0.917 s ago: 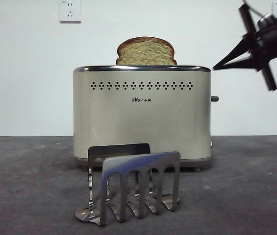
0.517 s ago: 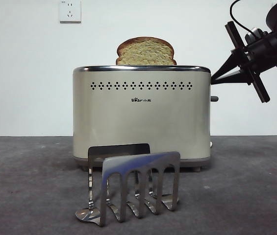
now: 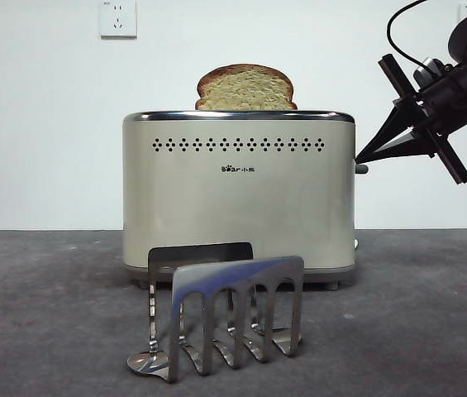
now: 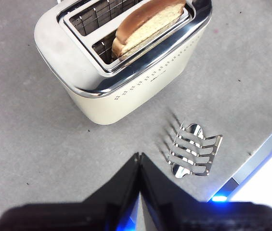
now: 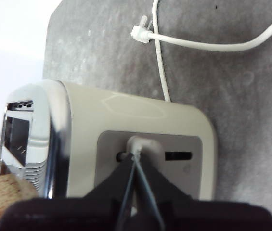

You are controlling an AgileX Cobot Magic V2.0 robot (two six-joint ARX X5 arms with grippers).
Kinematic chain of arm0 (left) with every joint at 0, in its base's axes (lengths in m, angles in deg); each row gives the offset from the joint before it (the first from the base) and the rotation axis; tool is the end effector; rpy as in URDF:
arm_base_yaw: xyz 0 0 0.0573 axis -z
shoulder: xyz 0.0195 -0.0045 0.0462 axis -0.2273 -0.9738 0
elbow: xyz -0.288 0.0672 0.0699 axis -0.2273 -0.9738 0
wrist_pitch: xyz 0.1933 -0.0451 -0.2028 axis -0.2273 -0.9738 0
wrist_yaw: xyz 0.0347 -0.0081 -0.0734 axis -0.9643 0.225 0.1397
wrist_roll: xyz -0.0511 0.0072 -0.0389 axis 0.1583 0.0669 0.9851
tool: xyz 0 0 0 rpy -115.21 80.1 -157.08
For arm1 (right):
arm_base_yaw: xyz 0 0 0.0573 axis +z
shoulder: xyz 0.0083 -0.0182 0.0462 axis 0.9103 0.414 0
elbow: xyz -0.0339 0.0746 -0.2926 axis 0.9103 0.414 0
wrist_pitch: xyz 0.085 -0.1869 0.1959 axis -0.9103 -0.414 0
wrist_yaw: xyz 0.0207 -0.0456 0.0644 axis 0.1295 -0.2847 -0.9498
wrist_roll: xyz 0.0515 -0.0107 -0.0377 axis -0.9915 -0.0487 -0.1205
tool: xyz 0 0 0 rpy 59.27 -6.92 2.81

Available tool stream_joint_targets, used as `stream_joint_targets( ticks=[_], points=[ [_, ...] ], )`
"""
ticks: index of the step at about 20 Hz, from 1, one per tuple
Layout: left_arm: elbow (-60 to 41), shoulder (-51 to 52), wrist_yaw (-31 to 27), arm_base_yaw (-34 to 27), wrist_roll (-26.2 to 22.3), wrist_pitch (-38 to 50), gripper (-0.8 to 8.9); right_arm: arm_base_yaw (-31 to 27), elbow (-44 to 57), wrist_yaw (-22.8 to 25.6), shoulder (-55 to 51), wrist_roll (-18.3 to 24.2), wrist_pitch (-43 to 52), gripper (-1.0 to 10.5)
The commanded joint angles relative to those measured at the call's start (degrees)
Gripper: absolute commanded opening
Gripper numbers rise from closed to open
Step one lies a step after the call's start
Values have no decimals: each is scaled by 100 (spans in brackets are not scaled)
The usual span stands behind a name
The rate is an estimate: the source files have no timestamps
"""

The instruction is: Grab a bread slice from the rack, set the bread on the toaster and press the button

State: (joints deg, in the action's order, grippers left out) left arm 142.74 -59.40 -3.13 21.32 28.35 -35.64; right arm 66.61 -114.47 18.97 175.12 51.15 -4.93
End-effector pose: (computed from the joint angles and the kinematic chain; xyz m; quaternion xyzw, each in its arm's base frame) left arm 0.1857 -0.1299 0.4799 0.1223 0.4070 -0.2910 0.8572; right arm 0.4140 0.0421 0.2468 0.3374 0.4421 0.2941 0.7773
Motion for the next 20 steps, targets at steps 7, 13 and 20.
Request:
stream_joint_targets(
  ticks=[7,13,20],
  points=[
    [-33,50,9,-11,39,9,-5,46,7,369,299,442,-363,-7],
    [-33,50,11,-11,39,9,-5,46,7,431,315,627,-501,-7],
    [-33,50,28,-11,42,9,-5,50,9,450,339,726,-590,-7]
  ],
)
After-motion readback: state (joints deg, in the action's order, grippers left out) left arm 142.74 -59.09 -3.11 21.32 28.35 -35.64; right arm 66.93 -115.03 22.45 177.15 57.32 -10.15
